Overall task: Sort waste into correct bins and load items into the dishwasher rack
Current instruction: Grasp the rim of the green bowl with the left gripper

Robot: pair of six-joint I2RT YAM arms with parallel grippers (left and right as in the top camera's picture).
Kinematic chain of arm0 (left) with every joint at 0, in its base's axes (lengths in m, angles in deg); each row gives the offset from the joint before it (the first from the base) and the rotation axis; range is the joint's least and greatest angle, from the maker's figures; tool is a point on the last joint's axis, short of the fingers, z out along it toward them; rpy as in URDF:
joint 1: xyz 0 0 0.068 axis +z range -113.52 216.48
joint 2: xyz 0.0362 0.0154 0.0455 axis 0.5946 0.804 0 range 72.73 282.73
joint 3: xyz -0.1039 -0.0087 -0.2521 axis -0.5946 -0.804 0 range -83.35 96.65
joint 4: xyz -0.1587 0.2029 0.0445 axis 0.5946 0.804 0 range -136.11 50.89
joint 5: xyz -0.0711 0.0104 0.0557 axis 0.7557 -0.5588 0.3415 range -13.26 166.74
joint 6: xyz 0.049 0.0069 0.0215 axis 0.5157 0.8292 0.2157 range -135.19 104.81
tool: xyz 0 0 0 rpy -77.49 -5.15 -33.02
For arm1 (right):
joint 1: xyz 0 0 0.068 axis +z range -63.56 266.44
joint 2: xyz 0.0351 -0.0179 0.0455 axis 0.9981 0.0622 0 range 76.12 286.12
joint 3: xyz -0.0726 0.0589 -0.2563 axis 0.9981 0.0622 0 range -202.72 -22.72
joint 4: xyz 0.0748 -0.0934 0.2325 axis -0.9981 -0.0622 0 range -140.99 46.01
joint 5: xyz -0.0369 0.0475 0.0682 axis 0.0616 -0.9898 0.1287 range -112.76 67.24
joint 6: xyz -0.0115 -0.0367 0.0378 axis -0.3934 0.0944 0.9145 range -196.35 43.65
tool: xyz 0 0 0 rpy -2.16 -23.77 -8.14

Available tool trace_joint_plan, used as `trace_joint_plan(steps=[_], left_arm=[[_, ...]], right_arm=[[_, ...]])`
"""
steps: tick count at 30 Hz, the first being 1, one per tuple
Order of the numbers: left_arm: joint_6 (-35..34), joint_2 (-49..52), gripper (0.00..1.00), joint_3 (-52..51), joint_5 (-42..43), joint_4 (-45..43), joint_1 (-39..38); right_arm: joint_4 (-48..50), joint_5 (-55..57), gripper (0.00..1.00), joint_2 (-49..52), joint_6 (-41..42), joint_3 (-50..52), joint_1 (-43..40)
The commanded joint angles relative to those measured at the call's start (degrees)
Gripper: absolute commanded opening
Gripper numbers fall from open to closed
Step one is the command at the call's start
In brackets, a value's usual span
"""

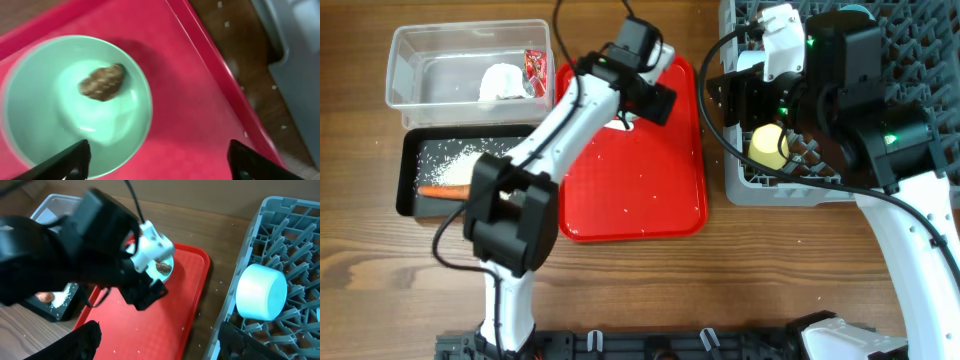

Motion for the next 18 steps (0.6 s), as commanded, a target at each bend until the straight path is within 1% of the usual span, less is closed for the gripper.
trace_joint_plan(steps=[1,4,6,8,10,11,12,13,16,18], left_arm=[[5.6,3.5,0.80,-0.2,-2.0,-0.8,-1.8],[6.3,5.8,0.77,-0.2,-5.1,-3.0,-2.4],[6.3,7.1,0.74,-0.2,-6.7,-4.7,-2.2],[6.3,7.9,0.67,-0.2,-6.6,-5.7,-2.0],[6.3,8.2,0.44,-0.2,-6.9,-6.0,-1.9],[6.3,8.2,0.38,-0.2,-6.9,-6.1,-1.9],[6.3,8.2,0.29,-0.2,-6.9,-6.4,-1.9],[6.3,8.2,0.24,-0.2,-6.9,-6.7,-1.9],[6.3,8.2,0.04,-0.2,-6.8,-7.3,-1.9],[6.3,8.2,0.04,-0.2,-6.8,-7.2,-2.0]], right_arm=[[-0.2,-1.2,0.79,0.5,0.4,-0.3,0.2],[-0.3,-1.2,0.79,0.6,0.4,-0.3,0.2],[-0.5,-1.2,0.79,0.5,0.5,-0.3,0.2],[-0.7,-1.2,0.79,0.5,0.4,-0.3,0.2],[-0.9,-1.2,0.79,0.5,0.2,-0.3,0.2],[-0.9,-1.2,0.79,0.6,0.1,-0.3,0.2],[-0.9,-1.2,0.79,0.6,0.1,-0.3,0.2],[-1.0,-1.2,0.79,0.6,0.1,-0.3,0.2],[-1.1,-1.2,0.79,0.6,0.0,-0.3,0.2],[-1.3,-1.2,0.79,0.5,0.0,-0.3,0.2]])
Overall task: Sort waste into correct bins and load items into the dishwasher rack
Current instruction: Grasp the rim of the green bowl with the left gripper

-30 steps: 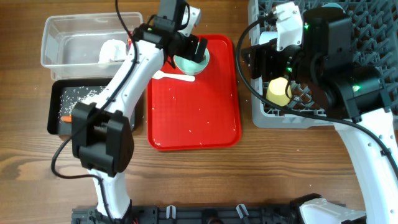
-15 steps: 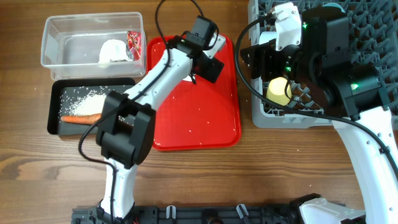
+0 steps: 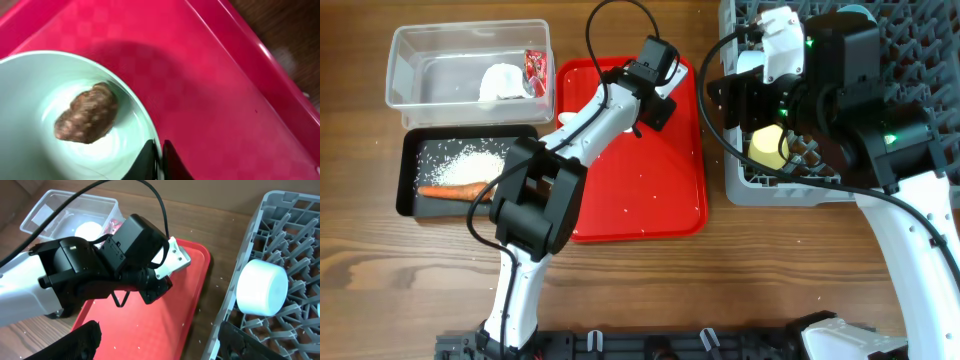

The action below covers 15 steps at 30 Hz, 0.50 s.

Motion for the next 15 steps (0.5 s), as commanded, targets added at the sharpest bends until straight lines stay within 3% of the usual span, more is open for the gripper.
trace_joint_plan(steps=[1,6,15], left_arm=[[-0.4,0.6,0.04,-0.2,-0.2,0.4,0.2],[-7.2,-2.0,0.04,-0.2,-0.2,3.6,0.2],[-18.8,-22.6,0.04,-0.2,1.8,11.0,0.9]], right_arm=[[-0.5,-1.2,0.79,0.5,0.0,-0.3,0.2],[-1.3,-0.9,0.79,0.5,0.0,-0.3,0.2],[-1.8,1.2,0.79,0.5,-0.9,-0.3,0.2]])
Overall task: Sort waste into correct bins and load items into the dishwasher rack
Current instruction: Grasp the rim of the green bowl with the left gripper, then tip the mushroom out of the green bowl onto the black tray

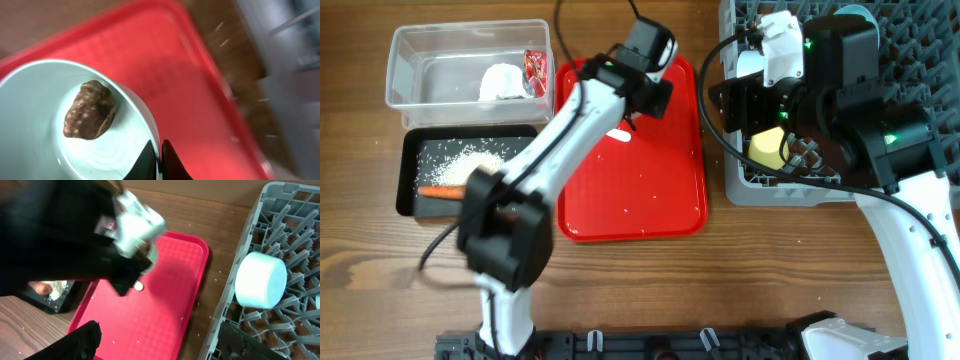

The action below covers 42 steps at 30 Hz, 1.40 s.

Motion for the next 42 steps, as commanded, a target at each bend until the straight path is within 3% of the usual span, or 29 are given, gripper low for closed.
trace_joint_plan(steps=[1,6,8,13,21,27,32,38,42], left_arm=[[-7.9,-10.7,0.04,-0.1,1.2,4.2,1.6],[-13.8,-15.7,0.04,-0.1,3.2,16.9,9.2],[-13.9,-15.7,0.04,-0.1,3.9,23.1,15.5],[-9.9,-15.5,0.04,-0.2,8.9,27.1,27.0],[4.9,-15.4,0.04,-11.9,37.5,20.0,49.0],[5.9,-15.3,0.04,-24.5,51.0,10.0,58.8],[5.9,-15.3,0.04,-30.7,65.0,3.0,63.5],[5.9,-15.3,0.04,-30.7,82.9,2.6,67.0],[5.9,-15.3,0.04,-30.8,90.2,2.9,67.1]], right_arm=[[-0.2,0.7,0.79,0.5,-1.0,-0.3,0.2],[-0.2,0.7,0.79,0.5,-1.0,-0.3,0.2],[-0.2,0.7,0.79,0.5,-1.3,-0.3,0.2],[-0.5,0.7,0.79,0.5,-1.2,-0.3,0.2],[-1.4,0.7,0.79,0.5,-1.3,-0.3,0.2],[-1.4,0.7,0.79,0.5,-1.2,-0.3,0.2],[-1.4,0.7,0.79,0.5,-1.2,-0.3,0.2],[-1.9,0.7,0.79,0.5,-1.2,-0.3,0.2],[-2.8,0.7,0.79,0.5,-1.3,-0.3,0.2]])
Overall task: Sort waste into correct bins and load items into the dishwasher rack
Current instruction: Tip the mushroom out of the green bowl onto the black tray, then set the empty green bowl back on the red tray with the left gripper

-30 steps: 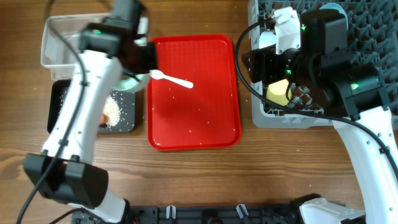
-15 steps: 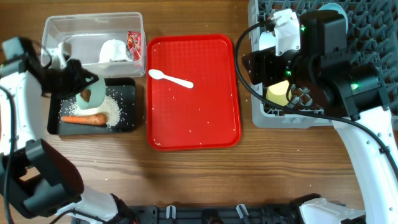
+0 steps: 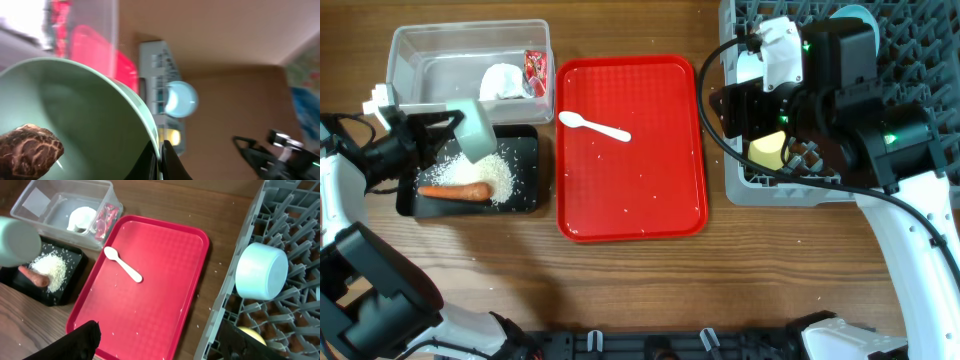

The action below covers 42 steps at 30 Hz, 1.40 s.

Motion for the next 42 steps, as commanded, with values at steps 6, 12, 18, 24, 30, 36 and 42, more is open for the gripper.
trace_joint_plan(steps=[6,12,18,24,30,36,42], left_arm=[[1.2,-0.1,0.04,-1.6,7.2,-0.5,0.5],[-2.2,-0.1,0.04,-1.7,10.2,1.5,1.5],[-9.5,-0.1,0.04,-1.7,10.2,2.1,2.6],[-15.4,-0.1,0.04,-1.7,10.1,4.5,2.6],[-21.5,-0.2,0.04,-1.7,7.4,4.3,3.6],[-21.4,-0.7,0.04,-1.3,7.2,-1.3,2.3],[-21.4,-7.8,0.04,6.3,-1.9,-6.0,-9.1]], right_arm=[[-0.2,0.7,0.79,0.5,-0.6,-0.3,0.2],[-0.5,0.7,0.79,0.5,0.9,-0.3,0.2],[-0.1,1.3,0.79,0.5,0.7,-0.3,0.2],[-0.2,1.4,0.79,0.5,-0.8,-0.3,0.2],[-0.3,1.4,0.79,0.5,-0.7,-0.3,0.2],[0.0,1.4,0.79,0.5,-0.8,-0.3,0.2],[0.0,1.4,0.79,0.5,-0.8,-0.3,0.2]])
